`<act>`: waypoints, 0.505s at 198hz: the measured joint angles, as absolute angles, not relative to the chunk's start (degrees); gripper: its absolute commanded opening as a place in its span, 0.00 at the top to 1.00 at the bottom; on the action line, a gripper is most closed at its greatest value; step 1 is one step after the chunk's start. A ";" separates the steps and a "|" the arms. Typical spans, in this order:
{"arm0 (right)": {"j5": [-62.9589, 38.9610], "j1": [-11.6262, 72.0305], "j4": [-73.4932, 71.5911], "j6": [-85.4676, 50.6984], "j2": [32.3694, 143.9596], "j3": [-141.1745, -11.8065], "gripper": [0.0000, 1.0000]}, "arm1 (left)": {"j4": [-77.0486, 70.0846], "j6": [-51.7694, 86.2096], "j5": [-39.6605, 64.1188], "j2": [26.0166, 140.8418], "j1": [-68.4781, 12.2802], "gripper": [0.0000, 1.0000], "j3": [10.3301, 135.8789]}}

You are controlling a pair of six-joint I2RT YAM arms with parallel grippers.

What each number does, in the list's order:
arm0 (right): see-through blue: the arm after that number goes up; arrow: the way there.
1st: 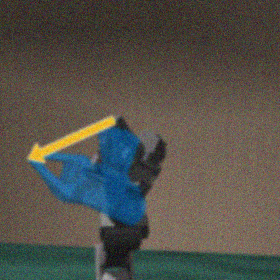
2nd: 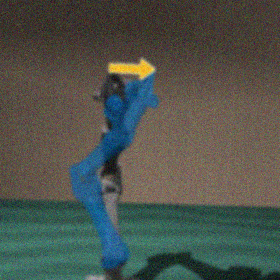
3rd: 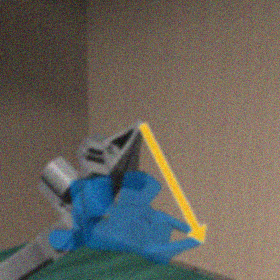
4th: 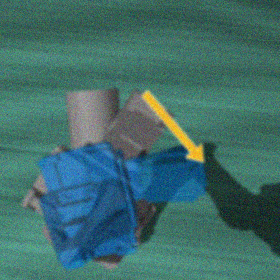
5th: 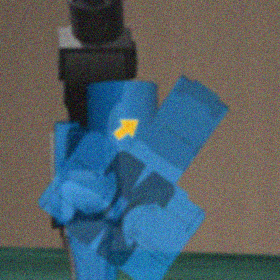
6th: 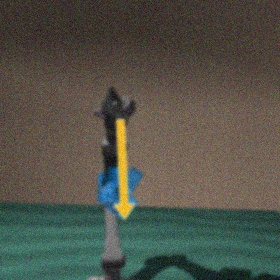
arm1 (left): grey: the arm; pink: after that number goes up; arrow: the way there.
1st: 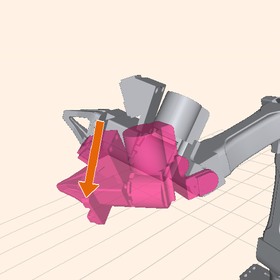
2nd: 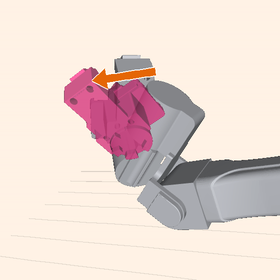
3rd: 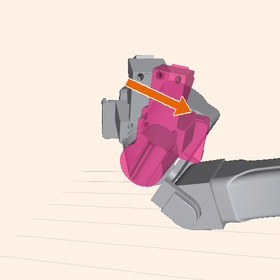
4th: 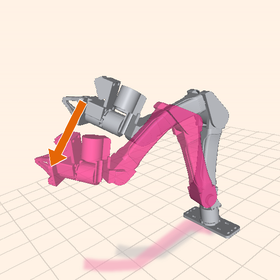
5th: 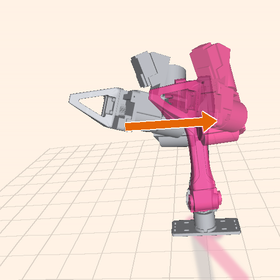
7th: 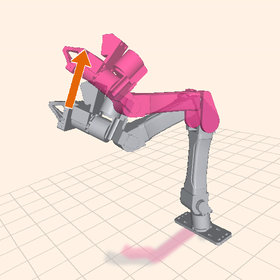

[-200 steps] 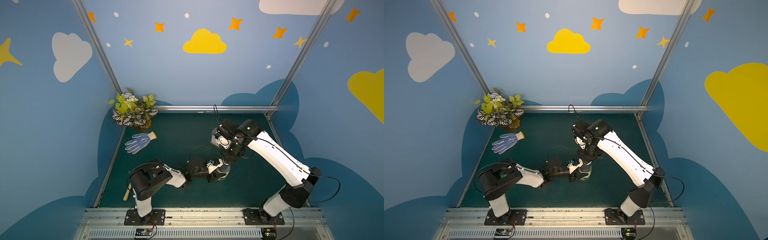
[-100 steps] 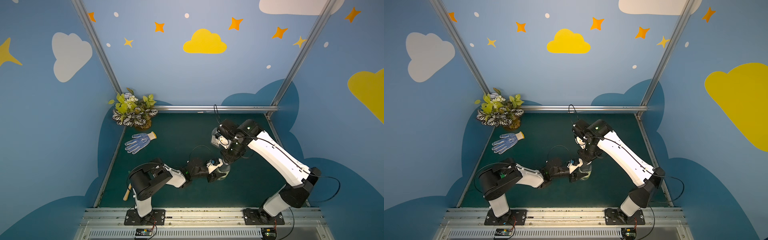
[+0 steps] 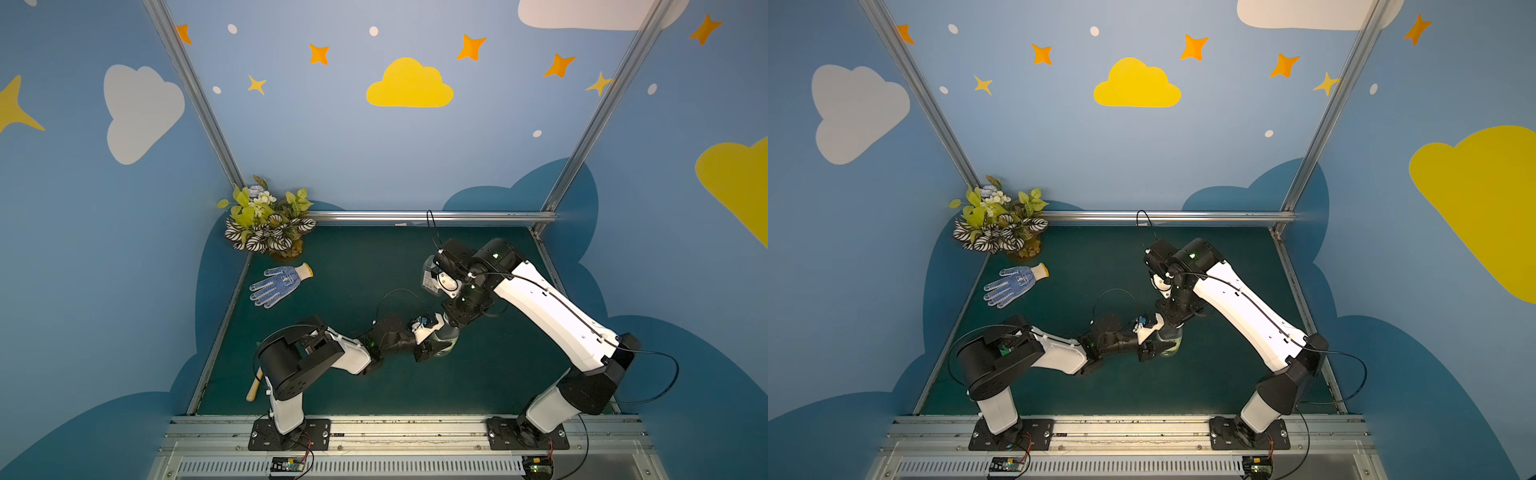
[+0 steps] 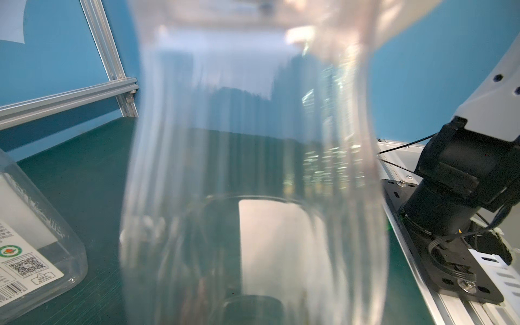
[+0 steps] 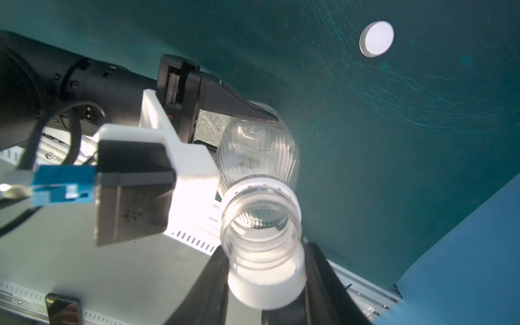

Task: Screw on the bottle caps
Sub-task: Place the bottle cap on the plastic bottle.

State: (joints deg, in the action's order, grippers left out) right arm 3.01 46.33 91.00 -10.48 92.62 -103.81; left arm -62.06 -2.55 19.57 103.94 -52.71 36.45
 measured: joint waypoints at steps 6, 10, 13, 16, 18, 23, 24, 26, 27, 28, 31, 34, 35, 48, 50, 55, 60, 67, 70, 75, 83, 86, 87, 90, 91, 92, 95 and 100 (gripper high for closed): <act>3.01 46.33 91.09 -10.48 92.68 -104.01 0.63 | -62.22 -2.57 19.51 103.94 -52.69 0.49 36.45; 3.03 46.33 91.15 -10.48 92.68 -104.07 0.63 | -62.28 -2.57 19.46 103.94 -52.66 0.49 36.45; 3.03 46.33 91.18 -10.48 92.68 -104.12 0.63 | -62.30 -2.61 19.42 103.94 -52.66 0.49 36.45; 3.05 46.33 91.24 -10.48 92.68 -104.18 0.63 | -62.33 -2.63 19.38 103.94 -52.66 0.49 36.45; 3.05 46.33 91.26 -10.48 92.68 -104.20 0.63 | -62.35 -2.66 19.31 103.94 -52.66 0.49 36.45; 3.11 46.33 91.37 -10.48 92.68 -104.29 0.62 | -62.39 -2.81 19.20 103.94 -52.66 0.49 36.45; 3.11 46.33 91.37 -10.48 92.68 -104.31 0.63 | -62.39 -2.83 19.16 103.94 -52.66 0.49 36.45; 3.14 46.33 91.44 -10.48 92.68 -104.33 0.62 | -62.41 -2.96 19.09 103.96 -52.66 0.49 36.45; 3.14 46.33 91.46 -10.48 92.68 -104.36 0.62 | -62.41 -3.03 19.05 103.96 -52.66 0.49 36.45; 3.16 46.33 91.48 -10.48 92.68 -104.38 0.62 | -62.41 -3.07 18.96 103.96 -52.66 0.49 36.45; 3.20 46.33 91.55 -10.48 92.68 -104.42 0.62 | -62.41 -3.18 18.83 103.96 -52.66 0.49 36.45; 3.22 46.33 91.66 -10.48 92.68 -104.49 0.62 | -62.41 -3.44 18.61 103.96 -52.66 0.49 36.45; 3.25 46.33 91.68 -10.48 92.68 -104.49 0.62 | -62.41 -3.49 18.57 103.96 -52.66 0.49 36.45; 3.51 46.30 91.88 -10.48 92.66 -104.64 0.62 | -62.43 -4.40 17.85 104.01 -52.66 0.49 36.40; 3.53 46.30 91.88 -10.48 92.66 -104.64 0.62 | -62.43 -4.58 17.67 104.01 -52.66 0.49 36.38; 3.60 46.28 91.88 -10.48 92.66 -104.64 0.62 | -62.46 -4.95 17.32 104.01 -52.66 0.49 36.29; 3.62 46.28 91.88 -10.48 92.66 -104.64 0.62 | -62.43 -5.26 16.99 104.01 -52.66 0.49 36.18; 3.62 46.28 91.88 -10.48 92.64 -104.64 0.62 | -62.39 -5.85 16.64 104.03 -52.66 0.49 36.07; 3.62 46.28 91.88 -10.48 92.64 -104.64 0.62 | -62.37 -6.07 16.56 104.03 -52.66 0.49 35.99; 3.62 46.28 91.88 -10.48 92.64 -104.64 0.62 | -62.35 -6.33 16.40 104.03 -52.66 0.49 35.90; 3.62 46.28 91.88 -10.46 92.60 -104.60 0.62 | -62.28 -6.81 16.25 104.05 -52.66 0.50 35.83; 3.62 46.28 91.88 -10.46 92.58 -104.55 0.62 | -62.24 -7.05 16.23 104.05 -52.66 0.50 35.83; 3.62 46.28 91.88 -10.46 92.58 -104.53 0.62 | -62.24 -7.11 16.21 104.05 -52.66 0.50 35.83; 3.60 46.28 91.88 -10.46 92.55 -104.44 0.62 | -62.24 -7.22 16.21 104.07 -52.66 0.50 35.83; 3.62 46.28 91.88 -10.46 92.53 -104.42 0.62 | -62.24 -7.29 16.21 104.07 -52.66 0.50 35.83; 3.62 46.28 91.88 -10.46 92.53 -104.40 0.62 | -62.24 -7.31 16.19 104.09 -52.66 0.50 35.83; 3.60 46.28 91.88 -10.44 92.51 -104.31 0.62 | -62.24 -7.46 16.16 104.12 -52.66 0.50 35.83; 3.60 46.28 91.88 -10.44 92.44 -104.12 0.62 | -62.26 -7.62 16.16 104.16 -52.69 0.50 35.83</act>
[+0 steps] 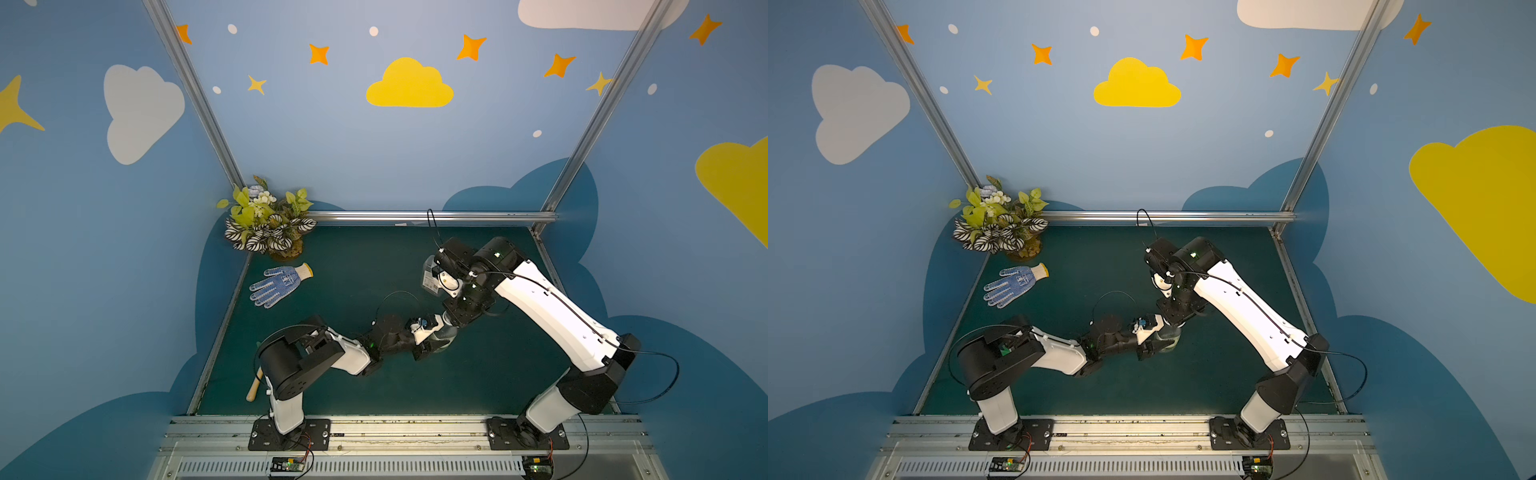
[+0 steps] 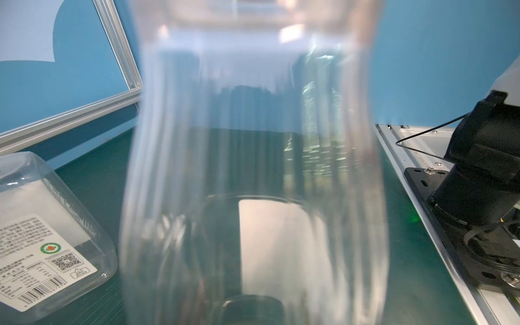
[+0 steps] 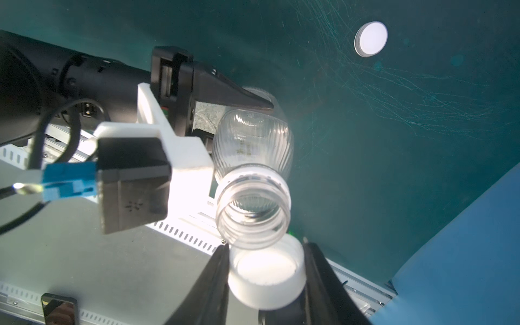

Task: Screw on the bottle caps
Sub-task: Place the bottle cap on the plastic bottle.

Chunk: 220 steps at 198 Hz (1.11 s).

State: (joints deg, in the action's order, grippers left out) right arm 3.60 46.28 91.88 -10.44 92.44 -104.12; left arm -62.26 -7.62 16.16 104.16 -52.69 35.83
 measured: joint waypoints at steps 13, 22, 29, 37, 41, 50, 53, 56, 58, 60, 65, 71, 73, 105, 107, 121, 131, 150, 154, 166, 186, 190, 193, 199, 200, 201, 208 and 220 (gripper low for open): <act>3.60 46.28 91.88 -10.44 92.40 -103.83 0.62 | -62.22 -8.03 16.08 104.36 -52.77 0.50 35.83; 3.57 46.28 91.88 -10.44 92.40 -103.81 0.62 | -62.24 -8.32 16.05 104.51 -52.90 0.50 35.83; 3.51 46.30 91.90 -10.44 92.40 -103.81 0.62 | -62.24 -8.49 16.03 104.68 -53.01 0.50 35.83; 3.49 46.35 91.90 -10.44 92.40 -103.81 0.62 | -62.24 -8.67 16.03 104.92 -53.12 0.50 35.83; 3.44 46.39 91.90 -10.44 92.40 -103.81 0.62 | -62.24 -8.73 16.03 105.06 -53.21 0.50 35.83; 3.40 46.44 91.90 -10.44 92.40 -103.81 0.61 | -62.19 -8.80 15.99 105.32 -53.36 0.50 35.83; 3.40 46.46 91.90 -10.44 92.40 -103.81 0.62 | -62.19 -8.82 15.99 105.38 -53.41 0.50 35.83; 3.40 46.46 91.90 -10.44 92.40 -103.81 0.61 | -62.19 -8.82 15.97 105.45 -53.43 0.50 35.83; 3.40 46.48 91.90 -10.44 92.40 -103.83 0.61 | -62.19 -8.82 15.97 105.47 -53.45 0.50 35.83; 3.40 46.50 91.90 -10.44 92.40 -103.83 0.62 | -62.17 -8.82 15.97 105.51 -53.47 0.50 35.83; 3.40 46.54 91.90 -10.44 92.40 -103.85 0.61 | -62.17 -8.84 15.88 105.56 -53.49 0.50 35.83; 3.40 46.57 91.90 -10.44 92.40 -103.88 0.61 | -62.19 -8.84 15.84 105.67 -53.54 0.50 35.83; 3.40 46.57 91.90 -10.44 92.40 -103.88 0.61 | -62.19 -8.84 15.84 105.69 -53.54 0.50 35.83; 3.44 46.78 91.90 -10.44 92.49 -103.88 0.61 | -62.15 -9.04 15.79 105.89 -53.67 0.50 35.83; 3.46 46.81 91.90 -10.44 92.49 -103.88 0.61 | -62.15 -9.04 15.79 105.86 -53.69 0.50 35.83; 3.60 46.87 91.90 -10.44 92.64 -103.88 0.60 | -62.04 -9.06 15.79 105.86 -53.69 0.50 35.83; 3.62 46.87 91.90 -10.44 92.77 -103.88 0.60 | -61.91 -9.10 15.75 105.86 -53.71 0.50 35.83; 3.62 46.94 91.90 -10.44 93.06 -103.88 0.60 | -61.67 -9.23 15.59 105.86 -53.80 0.50 35.83; 3.62 46.96 91.90 -10.44 93.12 -103.88 0.60 | -61.63 -9.23 15.59 105.86 -53.80 0.50 35.83; 3.64 46.98 91.90 -10.35 93.43 -103.88 0.60 | -61.36 -9.23 15.55 105.86 -53.80 0.50 35.83; 3.64 46.98 91.90 -10.24 94.04 -103.88 0.59 | -60.90 -9.23 15.42 105.89 -53.82 0.50 35.83; 3.64 46.98 91.90 -10.24 94.17 -103.88 0.59 | -60.86 -9.23 15.40 105.86 -53.82 0.50 35.83; 3.64 46.98 91.90 -10.24 94.26 -103.88 0.59 | -60.80 -9.21 15.40 105.86 -53.82 0.50 35.83; 3.62 46.98 91.92 -10.22 94.43 -103.88 0.59 | -60.80 -9.21 15.40 105.86 -53.80 0.50 35.83; 3.62 46.98 91.92 -10.22 94.48 -103.88 0.59 | -60.82 -9.21 15.40 105.86 -53.82 0.50 35.83; 3.62 46.98 91.90 -10.24 94.50 -103.88 0.59 | -60.84 -9.19 15.40 105.86 -53.82 0.50 35.83; 3.62 46.98 91.92 -10.22 94.67 -103.88 0.58 | -60.99 -9.17 15.40 105.86 -53.80 0.50 35.86; 3.62 46.98 91.92 -10.20 94.94 -103.88 0.58 | -61.10 -9.13 15.40 105.86 -53.80 0.50 35.86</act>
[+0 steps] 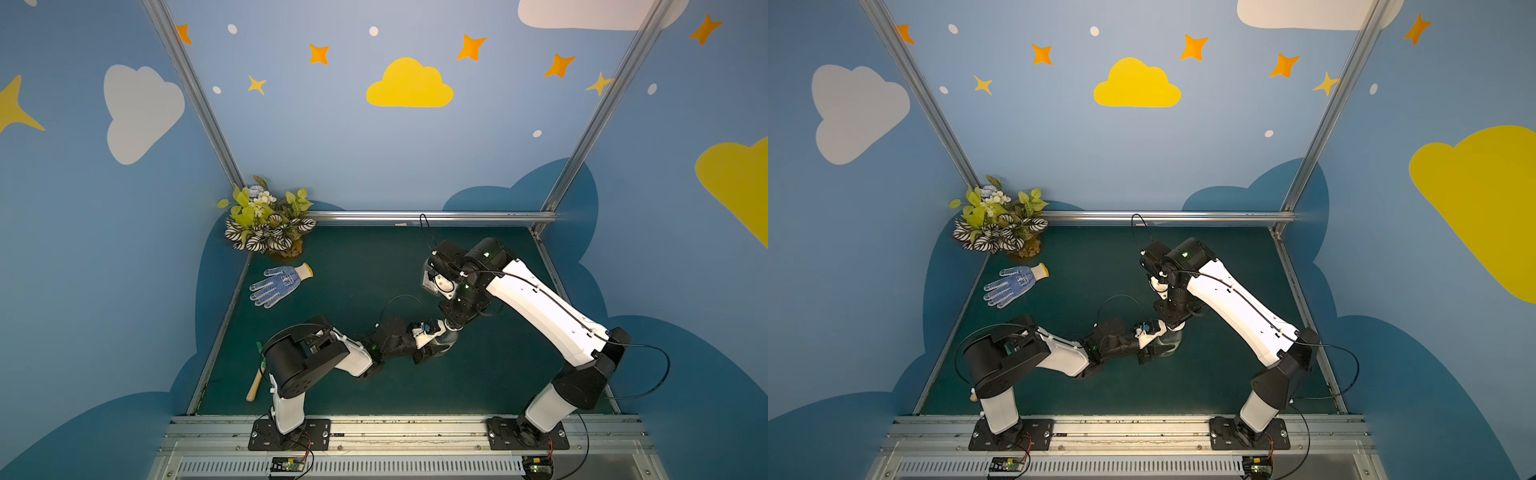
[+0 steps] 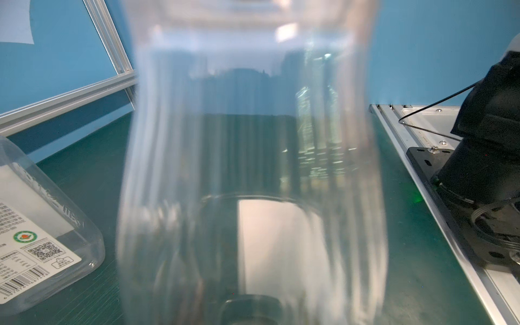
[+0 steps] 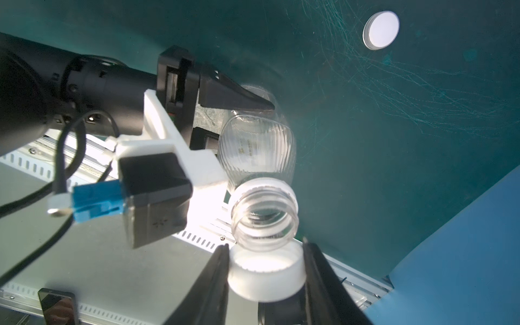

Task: Screw on the bottle caps
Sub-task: Place the bottle cap on the plastic bottle.

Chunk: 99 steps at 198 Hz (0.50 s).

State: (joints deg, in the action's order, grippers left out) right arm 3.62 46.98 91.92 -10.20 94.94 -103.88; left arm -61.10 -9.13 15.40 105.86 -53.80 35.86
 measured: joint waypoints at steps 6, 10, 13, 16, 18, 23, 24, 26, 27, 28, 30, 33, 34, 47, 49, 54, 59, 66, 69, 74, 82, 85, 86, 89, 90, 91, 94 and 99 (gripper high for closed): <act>3.64 46.98 91.92 -10.22 95.04 -103.88 0.58 | -61.10 -9.08 15.40 105.86 -53.80 0.50 35.86; 3.62 46.98 91.92 -10.20 95.09 -103.88 0.58 | -61.10 -9.08 15.40 105.89 -53.80 0.50 35.86; 3.62 46.98 91.92 -10.20 95.13 -103.88 0.58 | -61.10 -9.06 15.40 105.86 -53.82 0.50 35.86; 3.62 46.98 91.92 -10.20 95.13 -103.88 0.58 | -61.10 -9.06 15.40 105.86 -53.82 0.50 35.86; 3.64 46.98 91.92 -10.17 95.18 -103.88 0.58 | -61.10 -9.04 15.40 105.86 -53.82 0.50 35.86; 3.62 46.98 91.92 -10.17 95.22 -103.88 0.58 | -61.08 -9.04 15.40 105.86 -53.84 0.50 35.86; 3.62 46.98 91.92 -10.17 95.24 -103.88 0.58 | -61.08 -9.04 15.40 105.86 -53.84 0.50 35.86; 3.64 46.98 91.92 -10.17 95.24 -103.88 0.58 | -61.08 -9.04 15.40 105.86 -53.84 0.50 35.86; 3.64 46.98 91.92 -10.17 95.24 -103.88 0.58 | -61.08 -9.04 15.40 105.86 -53.87 0.50 35.86; 3.64 46.98 91.92 -10.17 95.24 -103.88 0.58 | -61.08 -9.04 15.40 105.86 -53.87 0.50 35.86; 3.64 46.98 91.90 -10.17 95.26 -103.88 0.58 | -61.08 -9.04 15.40 105.86 -53.87 0.50 35.86; 3.62 46.98 91.92 -10.15 95.29 -103.88 0.58 | -61.08 -9.04 15.40 105.86 -53.89 0.50 35.86; 3.62 46.98 91.92 -10.15 95.31 -103.88 0.58 | -61.08 -9.04 15.40 105.86 -53.89 0.50 35.86; 3.66 46.98 91.92 -10.13 95.37 -103.90 0.57 | -61.08 -9.02 15.40 105.89 -53.93 0.50 35.86; 3.66 46.98 91.92 -10.11 95.39 -103.90 0.57 | -61.08 -9.02 15.40 105.89 -53.93 0.50 35.86; 3.66 46.98 91.92 -10.11 95.46 -103.94 0.57 | -61.08 -9.02 15.40 105.89 -53.95 0.50 35.86; 3.68 46.98 91.92 -10.09 95.55 -103.96 0.57 | -61.08 -9.02 15.40 105.91 -53.98 0.50 35.86; 3.70 46.98 91.92 -10.07 95.66 -104.03 0.57 | -61.10 -9.02 15.40 105.97 -54.00 0.50 35.86; 3.75 46.98 91.92 -10.04 95.72 -104.05 0.57 | -61.12 -9.02 15.40 106.00 -54.02 0.50 35.86; 3.75 46.98 91.92 -10.04 95.79 -104.07 0.56 | -61.17 -9.02 15.40 106.06 -54.02 0.50 35.86; 3.81 46.98 91.92 -10.02 95.92 -104.14 0.56 | -61.28 -9.02 15.40 106.15 -54.02 0.50 35.86; 3.84 46.98 91.92 -10.02 95.98 -104.16 0.56 | -61.32 -9.02 15.40 106.17 -54.02 0.50 35.86; 3.84 46.98 91.92 -10.02 95.98 -104.16 0.56 | -61.34 -9.02 15.38 106.17 -54.02 0.50 35.86; 3.86 46.98 91.92 -10.00 96.01 -104.18 0.55 | -61.39 -9.02 15.40 106.19 -54.02 0.50 35.86; 3.86 46.98 91.92 -10.02 96.03 -104.18 0.55 | -61.39 -9.02 15.40 106.19 -54.02 0.50 35.86; 3.86 46.98 91.92 -10.00 96.03 -104.18 0.55 | -61.39 -9.02 15.40 106.19 -54.02 0.50 35.86; 3.86 46.98 91.92 -10.02 96.05 -104.18 0.55 | -61.39 -9.04 15.40 106.19 -54.04 0.50 35.86; 3.86 46.98 91.92 -10.00 96.09 -104.18 0.55 | -61.41 -9.04 15.40 106.19 -54.06 0.50 35.86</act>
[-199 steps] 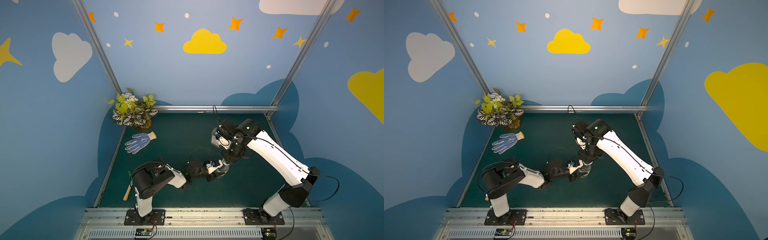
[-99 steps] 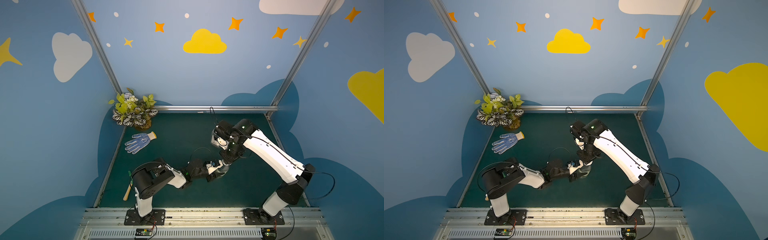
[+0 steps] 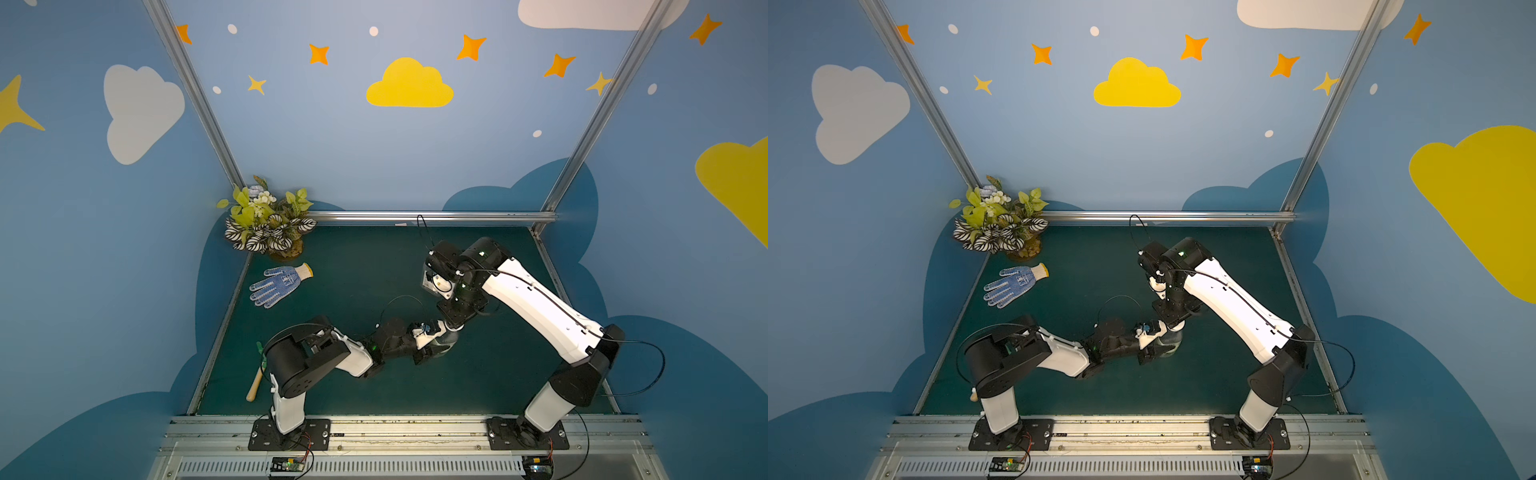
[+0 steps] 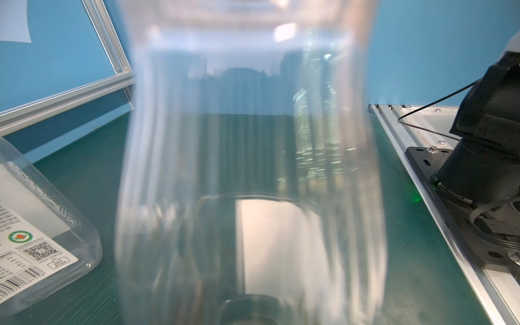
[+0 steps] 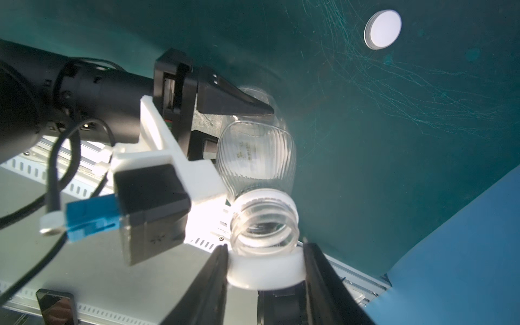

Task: Screw on the bottle caps
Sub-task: Place the bottle cap on the plastic bottle.

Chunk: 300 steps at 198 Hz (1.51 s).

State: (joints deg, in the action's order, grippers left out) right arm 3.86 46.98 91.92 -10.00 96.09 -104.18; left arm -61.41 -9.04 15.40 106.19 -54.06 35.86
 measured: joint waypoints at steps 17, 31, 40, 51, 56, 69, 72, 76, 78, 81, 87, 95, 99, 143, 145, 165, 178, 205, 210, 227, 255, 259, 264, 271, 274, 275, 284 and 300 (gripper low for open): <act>3.86 46.98 91.92 -10.00 96.20 -104.20 0.54 | -61.52 -9.08 15.42 106.19 -54.22 0.50 35.86; 3.84 46.98 91.90 -10.00 96.31 -104.31 0.54 | -61.56 -9.19 15.49 106.21 -54.43 0.50 35.86; 3.86 46.98 91.92 -9.98 96.40 -104.47 0.54 | -61.63 -9.23 15.66 106.24 -54.59 0.50 35.86; 3.86 46.98 91.92 -9.98 96.51 -104.64 0.53 | -61.73 -9.28 15.86 106.26 -54.74 0.50 35.86; 3.84 46.98 91.92 -9.98 96.55 -104.68 0.53 | -61.78 -9.26 15.88 106.26 -54.78 0.50 35.86; 3.86 46.98 91.90 -10.00 96.55 -104.71 0.53 | -61.80 -9.30 15.99 106.26 -54.83 0.49 35.86; 3.84 46.98 91.92 -9.98 96.55 -104.71 0.53 | -61.80 -9.30 16.01 106.26 -54.83 0.49 35.86; 3.84 46.98 91.90 -9.98 96.55 -104.71 0.53 | -61.82 -9.28 16.03 106.28 -54.83 0.49 35.86; 3.84 46.98 91.92 -9.98 96.55 -104.73 0.53 | -61.84 -9.30 16.03 106.28 -54.83 0.49 35.86; 3.84 46.98 91.90 -9.98 96.55 -104.75 0.53 | -61.87 -9.28 16.05 106.28 -54.83 0.49 35.86; 3.86 46.98 91.90 -9.98 96.55 -104.79 0.53 | -61.91 -9.28 16.03 106.30 -54.83 0.49 35.86; 3.86 46.98 91.92 -9.98 96.55 -104.79 0.53 | -62.02 -9.26 16.05 106.30 -54.83 0.49 35.86; 3.86 46.98 91.90 -10.00 96.55 -104.79 0.53 | -62.08 -9.26 16.05 106.30 -54.83 0.49 35.86; 4.10 46.98 91.92 -10.02 96.51 -104.79 0.55 | -63.37 -8.97 16.03 107.15 -54.83 0.49 35.86; 4.10 46.98 91.92 -10.02 96.51 -104.79 0.55 | -63.48 -8.97 16.03 107.20 -54.83 0.49 35.86; 4.16 46.98 91.90 -10.02 96.38 -104.79 0.56 | -63.68 -8.67 16.01 107.26 -54.83 0.49 35.86; 4.23 47.00 91.90 -10.04 96.16 -104.79 0.56 | -63.92 -8.49 16.03 107.26 -54.83 0.49 35.86; 4.47 47.03 91.90 -10.09 95.74 -104.79 0.56 | -64.07 -7.90 16.03 107.26 -54.81 0.49 35.86; 4.51 47.03 91.92 -10.09 95.68 -104.79 0.56 | -64.10 -7.68 16.05 107.26 -54.81 0.49 35.86; 4.62 47.03 91.90 -10.17 95.50 -104.79 0.55 | -64.25 -7.27 16.08 107.26 -54.76 0.49 35.86; 4.91 46.96 91.88 -10.26 94.50 -104.79 0.55 | -64.53 -6.81 16.27 107.26 -54.76 0.49 35.88; 4.93 46.96 91.88 -10.26 94.32 -104.79 0.55 | -64.60 -6.74 16.29 107.26 -54.76 0.49 35.86; 4.93 46.96 91.88 -10.26 94.11 -104.79 0.55 | -64.66 -6.61 16.29 107.26 -54.74 0.49 35.88; 4.93 46.96 91.85 -10.28 93.84 -104.77 0.55 | -64.79 -6.39 16.32 107.26 -54.70 0.49 35.88; 4.95 46.96 91.85 -10.28 93.71 -104.77 0.55 | -64.82 -6.26 16.34 107.26 -54.68 0.49 35.88; 4.95 46.96 91.85 -10.28 93.69 -104.77 0.55 | -64.84 -6.24 16.34 107.26 -54.68 0.49 35.88; 4.93 46.96 91.77 -10.31 93.36 -104.64 0.55 | -64.95 -6.00 16.43 107.26 -54.63 0.49 35.88; 4.91 46.96 91.57 -10.35 92.88 -104.07 0.55 | -65.12 -5.72 16.53 107.26 -54.59 0.49 35.88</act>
